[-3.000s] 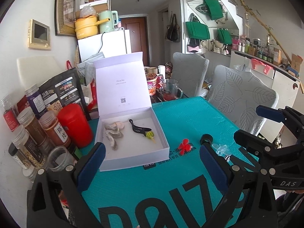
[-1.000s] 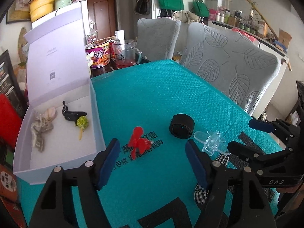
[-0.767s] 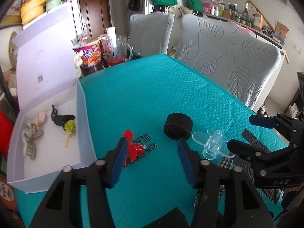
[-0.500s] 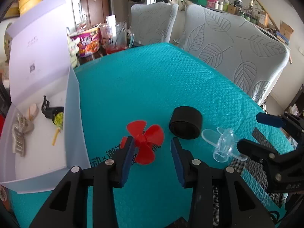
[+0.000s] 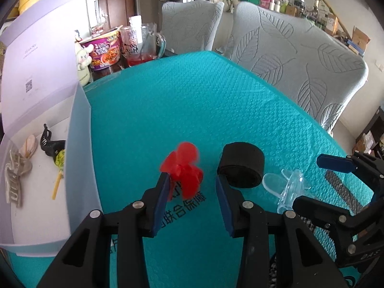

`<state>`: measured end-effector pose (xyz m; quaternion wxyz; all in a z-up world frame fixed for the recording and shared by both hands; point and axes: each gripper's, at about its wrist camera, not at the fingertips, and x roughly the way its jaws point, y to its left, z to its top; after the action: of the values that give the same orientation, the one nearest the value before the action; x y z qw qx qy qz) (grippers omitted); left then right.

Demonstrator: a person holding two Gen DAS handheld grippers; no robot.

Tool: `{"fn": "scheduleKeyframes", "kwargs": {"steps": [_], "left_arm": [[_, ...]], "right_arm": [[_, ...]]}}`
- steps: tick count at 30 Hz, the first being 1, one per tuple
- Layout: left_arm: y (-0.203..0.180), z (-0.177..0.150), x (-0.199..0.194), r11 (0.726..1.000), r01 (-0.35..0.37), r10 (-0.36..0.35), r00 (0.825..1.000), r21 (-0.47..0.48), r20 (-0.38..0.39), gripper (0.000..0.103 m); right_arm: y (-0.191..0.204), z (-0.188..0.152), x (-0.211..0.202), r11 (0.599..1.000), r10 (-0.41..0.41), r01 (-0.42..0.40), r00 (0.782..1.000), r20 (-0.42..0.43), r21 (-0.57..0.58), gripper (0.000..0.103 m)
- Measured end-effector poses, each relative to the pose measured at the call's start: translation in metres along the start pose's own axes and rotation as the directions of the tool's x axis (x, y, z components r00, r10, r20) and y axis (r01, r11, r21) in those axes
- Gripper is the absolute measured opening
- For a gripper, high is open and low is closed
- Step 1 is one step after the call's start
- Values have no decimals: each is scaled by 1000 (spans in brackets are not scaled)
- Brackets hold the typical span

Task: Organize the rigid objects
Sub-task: 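Lower the right tool onto the clear plastic piece and grip it, then grasp the checkered scrunchie with the left tool while the right tool holds the clear piece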

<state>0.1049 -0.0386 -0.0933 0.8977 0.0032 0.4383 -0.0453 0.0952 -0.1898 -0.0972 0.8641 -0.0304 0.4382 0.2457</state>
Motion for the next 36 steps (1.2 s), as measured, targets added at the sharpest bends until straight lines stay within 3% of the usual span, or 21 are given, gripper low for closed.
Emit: {"fn": "scheduleKeyframes", "kwargs": {"steps": [6,7,9,11,14,15,20,22,32,36], "left_arm": [[3,1,6,1000,6,-6,1000,-6,5,39],[3,0,5,1000,8,-8,1000,1,12,38],[2,-2,3,1000,4,-4,1000,17,18,25],[2,-3,2,1000,14,-14,1000,15,17,24],[2,-4,-1,999,40,-40,999,0,15,23],[1,-5,-3,999,45,-45,999,-2,18,18],[0,-10,-15,998,55,-55,998,-6,34,17],[1,-13,-19,998,55,-55,998,-12,36,10],[5,-23,-44,997,56,-52,996,-47,66,10],[-1,-26,-52,997,75,-74,996,-17,47,10]], "right_arm": [[6,2,8,999,21,-21,1000,-16,-25,87],[7,2,9,999,26,-26,1000,-17,-28,87],[8,3,13,999,41,-42,999,-24,-26,87],[9,3,17,998,48,-49,998,-28,-29,87],[12,3,19,998,23,-24,999,-24,-55,71],[13,3,19,998,20,-21,1000,-21,-61,61],[12,-1,14,998,24,-24,1000,-13,-50,60],[11,-3,11,999,21,-21,1000,-4,-40,60],[7,-16,-14,1000,-6,7,999,42,-9,60],[6,-19,-24,1000,-20,20,998,65,3,60]]}}
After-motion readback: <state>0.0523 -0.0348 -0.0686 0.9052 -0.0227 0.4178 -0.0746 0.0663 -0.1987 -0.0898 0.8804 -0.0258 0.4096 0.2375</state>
